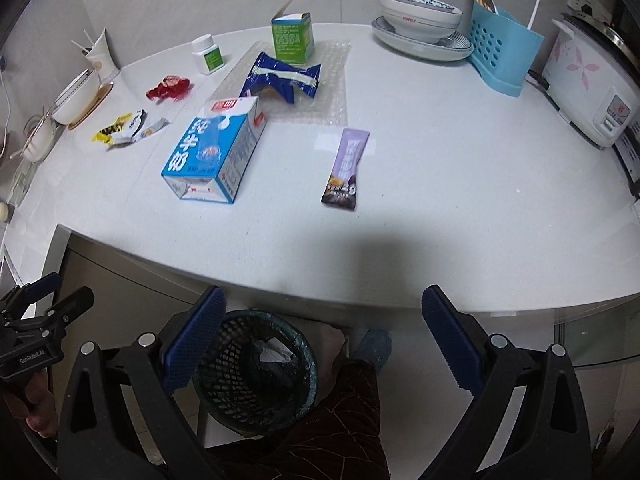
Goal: Collect trash
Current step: 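Move both tools back over the counter toward the milk carton and purple wrapper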
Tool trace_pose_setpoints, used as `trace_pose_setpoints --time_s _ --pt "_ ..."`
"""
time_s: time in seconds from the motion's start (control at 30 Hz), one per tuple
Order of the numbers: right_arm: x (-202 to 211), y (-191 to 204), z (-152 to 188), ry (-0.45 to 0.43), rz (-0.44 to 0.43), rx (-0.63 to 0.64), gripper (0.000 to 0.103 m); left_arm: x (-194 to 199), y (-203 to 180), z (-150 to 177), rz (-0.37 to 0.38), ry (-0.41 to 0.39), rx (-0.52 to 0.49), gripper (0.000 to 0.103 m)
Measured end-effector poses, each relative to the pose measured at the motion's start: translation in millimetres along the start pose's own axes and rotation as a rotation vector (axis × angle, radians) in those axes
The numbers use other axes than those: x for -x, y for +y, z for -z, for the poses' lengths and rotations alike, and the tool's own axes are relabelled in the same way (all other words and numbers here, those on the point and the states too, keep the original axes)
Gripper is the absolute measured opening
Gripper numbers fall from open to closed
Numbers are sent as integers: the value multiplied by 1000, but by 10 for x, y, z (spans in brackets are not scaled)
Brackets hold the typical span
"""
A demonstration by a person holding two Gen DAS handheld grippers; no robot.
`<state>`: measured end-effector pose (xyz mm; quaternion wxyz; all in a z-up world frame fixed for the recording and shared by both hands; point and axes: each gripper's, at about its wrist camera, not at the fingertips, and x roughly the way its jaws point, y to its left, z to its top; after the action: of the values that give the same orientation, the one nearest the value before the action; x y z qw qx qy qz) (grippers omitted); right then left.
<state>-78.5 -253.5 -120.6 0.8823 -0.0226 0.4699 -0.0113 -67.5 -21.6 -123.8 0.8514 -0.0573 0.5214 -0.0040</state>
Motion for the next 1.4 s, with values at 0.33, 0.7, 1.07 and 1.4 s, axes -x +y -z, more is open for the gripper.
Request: trace_pose_setpoints --time_s 0.33,0.7,1.07,1.4 --pt "27 -87 -295 -5 18 -29 94 156 -32 -408 -7 -30 6 97" --pt "-40 -156 -658 2 38 -50 94 196 -244 -837 11 -35 -19 97" --pt "-224 -260 -913 31 47 -69 94 16 -551 -1126 20 0 -51 97" --pt "-399 -372 -1076 71 53 -76 94 -214 -792 -1249 9 50 -62 97"
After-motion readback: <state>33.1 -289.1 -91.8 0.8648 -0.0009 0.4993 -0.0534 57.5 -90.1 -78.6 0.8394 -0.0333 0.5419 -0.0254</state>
